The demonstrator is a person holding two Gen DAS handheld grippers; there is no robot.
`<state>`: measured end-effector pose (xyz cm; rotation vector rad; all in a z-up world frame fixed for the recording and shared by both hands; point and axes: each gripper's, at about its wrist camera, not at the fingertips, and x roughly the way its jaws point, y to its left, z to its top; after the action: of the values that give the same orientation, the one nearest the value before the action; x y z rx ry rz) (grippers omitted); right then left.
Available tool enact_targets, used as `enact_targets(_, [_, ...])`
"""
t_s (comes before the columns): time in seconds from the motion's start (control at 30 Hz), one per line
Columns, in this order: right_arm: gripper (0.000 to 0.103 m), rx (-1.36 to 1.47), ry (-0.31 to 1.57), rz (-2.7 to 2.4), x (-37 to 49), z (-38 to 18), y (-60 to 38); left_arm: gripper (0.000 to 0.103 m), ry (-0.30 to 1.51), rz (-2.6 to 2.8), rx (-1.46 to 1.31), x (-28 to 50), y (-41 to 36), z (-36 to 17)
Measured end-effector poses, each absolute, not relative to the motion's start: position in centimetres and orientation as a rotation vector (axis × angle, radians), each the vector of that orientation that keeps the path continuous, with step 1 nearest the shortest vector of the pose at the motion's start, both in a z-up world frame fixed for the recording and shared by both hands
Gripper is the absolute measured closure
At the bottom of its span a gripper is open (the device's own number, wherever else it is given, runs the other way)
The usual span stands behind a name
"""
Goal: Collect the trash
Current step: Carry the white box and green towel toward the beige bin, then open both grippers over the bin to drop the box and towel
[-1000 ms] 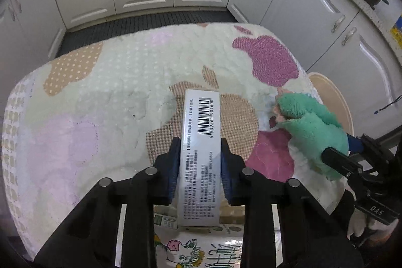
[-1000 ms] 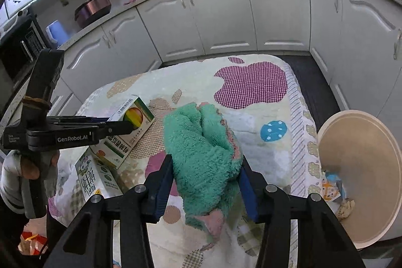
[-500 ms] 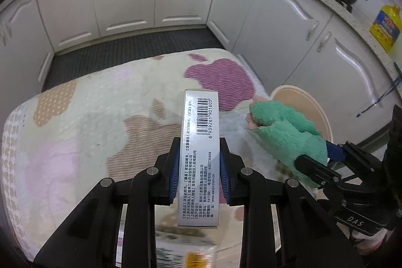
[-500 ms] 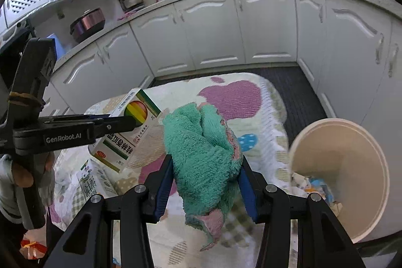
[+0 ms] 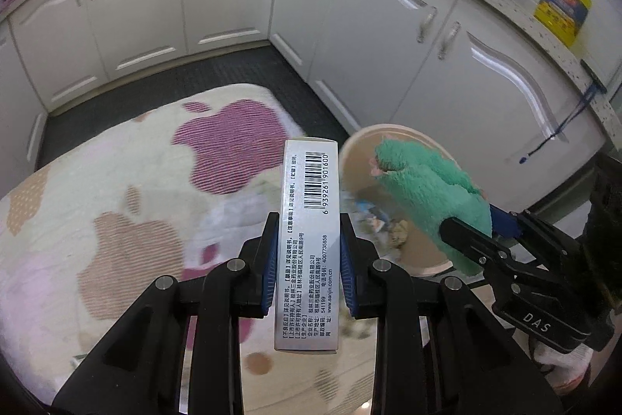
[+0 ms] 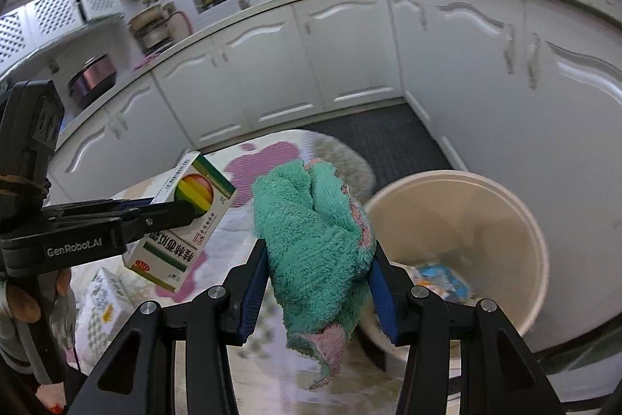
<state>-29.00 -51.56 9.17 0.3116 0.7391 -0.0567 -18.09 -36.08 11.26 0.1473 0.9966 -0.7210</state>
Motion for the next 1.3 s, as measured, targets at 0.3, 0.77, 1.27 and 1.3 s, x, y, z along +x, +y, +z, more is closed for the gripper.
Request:
enact_targets(0.3, [0.056, 0.385, 0.741, -0.151, -30.7, 8.2, -56.5, 0.078, 1.006, -0.772, 0.183, -18.9, -42.1, 10.4])
enact_targets(0.77, [0.056, 0.453, 0.768, -0.229, -31.7, 5.9, -60.7, 0.078, 1.011, -0.797, 0.205, -19.0, -47.6, 9.0])
enact_targets(1.27, [0.055, 0.475, 0.803, -0.298, -31.6, 3.7, -62.7, 0.078, 1.032, -0.804, 0.19, -18.8, -50.2, 6.9])
enact_targets(1.3, [0.055, 0.478, 0.801, -0.303, -31.6, 3.7, -62.8, 0.078, 1.032, -0.804, 0.187, -18.8, -50.2, 6.9])
